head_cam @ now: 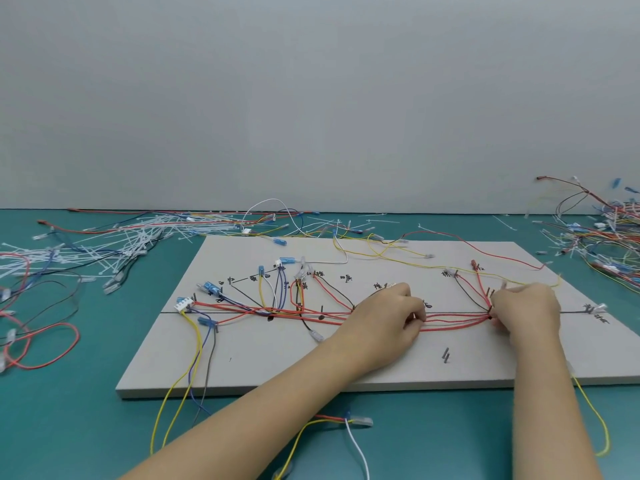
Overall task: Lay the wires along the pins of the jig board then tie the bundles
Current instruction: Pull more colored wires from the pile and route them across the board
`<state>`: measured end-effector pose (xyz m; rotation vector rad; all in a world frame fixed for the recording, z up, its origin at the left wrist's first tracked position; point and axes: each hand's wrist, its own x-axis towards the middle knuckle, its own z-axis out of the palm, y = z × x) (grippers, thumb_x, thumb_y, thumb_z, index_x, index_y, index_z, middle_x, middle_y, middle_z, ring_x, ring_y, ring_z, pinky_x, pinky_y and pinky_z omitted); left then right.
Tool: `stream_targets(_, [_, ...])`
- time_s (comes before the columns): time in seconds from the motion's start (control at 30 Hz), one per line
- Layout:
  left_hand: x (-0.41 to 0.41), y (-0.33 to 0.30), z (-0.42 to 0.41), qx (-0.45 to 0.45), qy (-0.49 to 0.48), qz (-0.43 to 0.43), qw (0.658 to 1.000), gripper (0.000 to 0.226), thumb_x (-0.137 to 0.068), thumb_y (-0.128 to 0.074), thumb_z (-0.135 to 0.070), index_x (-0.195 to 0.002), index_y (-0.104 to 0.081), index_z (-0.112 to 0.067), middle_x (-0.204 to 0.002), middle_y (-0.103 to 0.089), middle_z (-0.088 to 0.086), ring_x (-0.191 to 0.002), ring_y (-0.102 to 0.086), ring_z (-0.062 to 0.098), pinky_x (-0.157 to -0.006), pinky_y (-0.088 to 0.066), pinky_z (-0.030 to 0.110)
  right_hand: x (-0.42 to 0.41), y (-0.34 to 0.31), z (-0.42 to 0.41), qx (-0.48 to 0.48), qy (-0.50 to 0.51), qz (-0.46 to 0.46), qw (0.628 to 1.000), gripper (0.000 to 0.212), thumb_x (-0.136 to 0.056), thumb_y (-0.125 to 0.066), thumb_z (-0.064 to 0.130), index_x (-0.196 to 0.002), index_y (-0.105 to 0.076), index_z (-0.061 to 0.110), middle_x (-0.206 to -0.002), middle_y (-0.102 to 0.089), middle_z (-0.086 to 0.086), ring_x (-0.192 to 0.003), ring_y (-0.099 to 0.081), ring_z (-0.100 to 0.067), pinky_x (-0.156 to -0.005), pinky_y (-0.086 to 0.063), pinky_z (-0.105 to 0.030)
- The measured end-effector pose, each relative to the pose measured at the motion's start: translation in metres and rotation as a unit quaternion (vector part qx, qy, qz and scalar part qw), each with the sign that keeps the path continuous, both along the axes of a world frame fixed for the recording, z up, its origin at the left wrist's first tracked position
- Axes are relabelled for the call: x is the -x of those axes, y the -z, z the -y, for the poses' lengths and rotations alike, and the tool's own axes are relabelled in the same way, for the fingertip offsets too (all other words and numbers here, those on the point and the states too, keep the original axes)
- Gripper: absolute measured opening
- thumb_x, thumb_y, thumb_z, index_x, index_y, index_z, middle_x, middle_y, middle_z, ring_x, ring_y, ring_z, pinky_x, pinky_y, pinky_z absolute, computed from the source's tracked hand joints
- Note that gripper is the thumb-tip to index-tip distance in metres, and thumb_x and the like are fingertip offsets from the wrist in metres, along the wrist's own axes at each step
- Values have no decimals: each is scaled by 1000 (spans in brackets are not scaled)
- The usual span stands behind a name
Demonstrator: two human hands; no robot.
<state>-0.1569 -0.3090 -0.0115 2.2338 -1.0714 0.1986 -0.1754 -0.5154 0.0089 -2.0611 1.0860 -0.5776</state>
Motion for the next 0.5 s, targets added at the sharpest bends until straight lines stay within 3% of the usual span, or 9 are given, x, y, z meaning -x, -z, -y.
stream_targets(0.07, [1, 0, 0, -1, 0, -1, 1000, 18, -95, -53, -17, -102, -69, -13, -96, -54, 4, -88, -53, 21, -79, -46, 37, -1, 0, 1, 1, -2, -8, 1000, 22, -87, -52, 3, -79, -70, -7, -58, -62, -17, -67, -59, -32, -76, -52, -39])
stream_targets(0.17, [1, 0, -1, 0, -1, 1, 1000, 18, -95, -53, -17, -102, -69, -12, -95, -53, 4, -87, -53, 21, -79, -46, 37, -4, 1, -1, 19, -2, -7, 1000, 18, -88, -53, 2, -88, -69, -6, -94, -67, -26, -92, -61, -44, -86, -52, -46])
stream_targets(0.23, [1, 0, -1, 1, -2, 1, 1000, 18, -95, -53, -17, -102, -69, -12, -96, -53, 4, -87, -52, 21, -79, -46, 37, -5, 2, -3, 39, 2, 7, 999, 18, -90, -54, 3, -97, -69, -3, -107, -65, -26, -102, -58, -46, -88, -48, -45])
stream_targets(0.5, [1, 0, -1, 1, -3, 1, 1000, 20, -95, -52, -16, -103, -70, -11, -96, -54, 4, -87, -53, 21, -79, -47, 37, -9, 8, -3, 44, 18, 72, 996, 15, -87, -63, 5, -94, -73, -4, -103, -68, -26, -103, -58, -44, -90, -46, -43])
